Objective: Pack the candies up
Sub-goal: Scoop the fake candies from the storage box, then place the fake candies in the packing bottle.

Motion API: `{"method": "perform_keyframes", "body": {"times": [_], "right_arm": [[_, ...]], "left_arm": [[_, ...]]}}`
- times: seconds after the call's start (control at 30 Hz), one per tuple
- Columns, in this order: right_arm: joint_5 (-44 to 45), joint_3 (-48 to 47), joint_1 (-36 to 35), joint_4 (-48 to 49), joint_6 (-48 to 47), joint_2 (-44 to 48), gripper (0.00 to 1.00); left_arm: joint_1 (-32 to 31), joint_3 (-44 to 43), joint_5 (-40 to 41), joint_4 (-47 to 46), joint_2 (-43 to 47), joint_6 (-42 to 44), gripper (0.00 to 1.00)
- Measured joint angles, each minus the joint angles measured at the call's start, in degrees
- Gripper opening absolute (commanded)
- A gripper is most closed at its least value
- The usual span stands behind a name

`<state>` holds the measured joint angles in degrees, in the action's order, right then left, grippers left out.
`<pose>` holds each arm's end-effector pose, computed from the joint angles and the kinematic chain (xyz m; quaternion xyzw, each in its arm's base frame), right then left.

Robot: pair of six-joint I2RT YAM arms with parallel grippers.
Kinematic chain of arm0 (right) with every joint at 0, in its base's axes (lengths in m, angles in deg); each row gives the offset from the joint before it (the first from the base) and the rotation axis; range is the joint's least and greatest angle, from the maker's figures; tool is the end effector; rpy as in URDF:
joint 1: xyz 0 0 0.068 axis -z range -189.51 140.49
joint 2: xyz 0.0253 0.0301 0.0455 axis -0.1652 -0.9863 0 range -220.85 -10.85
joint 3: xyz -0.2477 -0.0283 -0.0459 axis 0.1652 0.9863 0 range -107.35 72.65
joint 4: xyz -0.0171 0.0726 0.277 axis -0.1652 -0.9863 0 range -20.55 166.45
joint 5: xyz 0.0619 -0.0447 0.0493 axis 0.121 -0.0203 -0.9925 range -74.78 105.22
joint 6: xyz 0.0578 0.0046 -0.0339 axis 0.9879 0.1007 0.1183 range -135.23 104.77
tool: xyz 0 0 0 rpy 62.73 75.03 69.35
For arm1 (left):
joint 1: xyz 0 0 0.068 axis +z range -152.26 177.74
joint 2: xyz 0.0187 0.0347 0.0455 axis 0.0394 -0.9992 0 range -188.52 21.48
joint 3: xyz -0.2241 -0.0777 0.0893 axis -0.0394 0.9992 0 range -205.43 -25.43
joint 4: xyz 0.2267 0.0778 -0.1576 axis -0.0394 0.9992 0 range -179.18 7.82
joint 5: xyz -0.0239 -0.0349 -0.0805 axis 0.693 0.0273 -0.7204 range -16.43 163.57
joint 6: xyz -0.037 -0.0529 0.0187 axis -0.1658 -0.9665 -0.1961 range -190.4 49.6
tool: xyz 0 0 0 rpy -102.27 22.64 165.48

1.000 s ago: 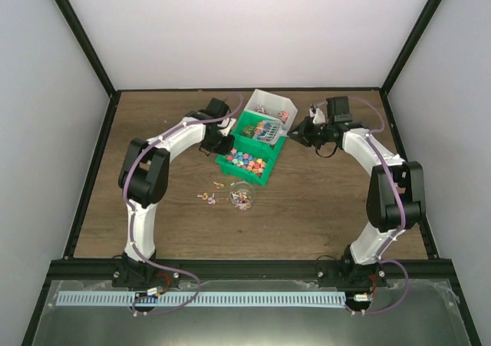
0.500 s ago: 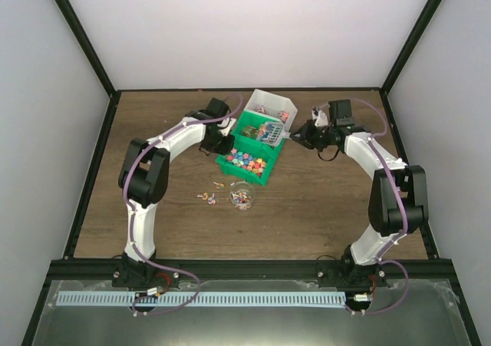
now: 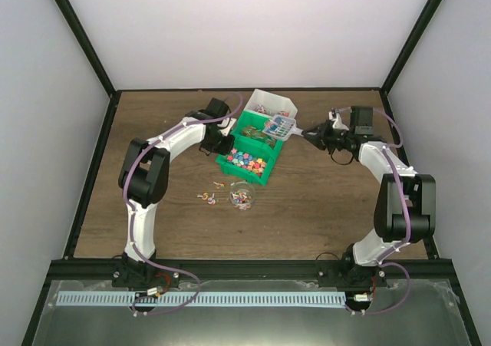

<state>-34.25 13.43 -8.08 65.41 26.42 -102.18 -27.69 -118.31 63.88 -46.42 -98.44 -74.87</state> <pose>0.3682 0.0315 0.1893 0.1513 0.8363 0.4847 0.2070 0.4070 -0.2035 0.1357 0.1930 0.9619 -0.1254 0.1474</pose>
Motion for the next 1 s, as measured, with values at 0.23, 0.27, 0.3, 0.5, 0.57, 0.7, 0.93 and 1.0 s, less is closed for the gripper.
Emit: {"method": "perform_keyframes", "body": {"times": [0.23,0.27,0.3,0.5,0.57,0.7,0.93,1.0], "right_arm": [[-4.9,2.3,0.0,3.0,0.5,3.2,0.01],[-5.5,2.7,0.0,3.5,0.5,3.6,0.01],[-6.2,3.3,0.0,4.0,0.5,4.1,0.01],[-12.1,8.6,0.0,7.5,0.9,7.0,0.01],[-13.6,10.4,0.0,7.8,0.8,8.1,0.01],[-16.0,14.0,0.0,8.6,0.5,10.8,0.01],[-17.7,15.6,-0.3,4.9,-4.8,16.8,0.01],[-17.8,15.6,-0.5,3.0,-7.3,19.5,0.01]], "left_arm": [[0.0,0.0,0.0,0.0,0.0,0.0,0.04],[0.0,0.0,0.0,0.0,0.0,0.0,0.05],[0.0,0.0,0.0,0.0,0.0,0.0,0.05],[0.0,0.0,0.0,-0.1,0.0,0.0,0.05],[0.0,0.0,0.0,-0.1,0.0,0.0,0.05],[0.0,0.0,-0.1,-0.1,-0.1,0.0,0.05],[0.1,0.0,-0.1,-0.1,-0.1,0.0,0.04],[0.1,0.0,-0.2,-0.1,-0.1,0.0,0.05]]}}
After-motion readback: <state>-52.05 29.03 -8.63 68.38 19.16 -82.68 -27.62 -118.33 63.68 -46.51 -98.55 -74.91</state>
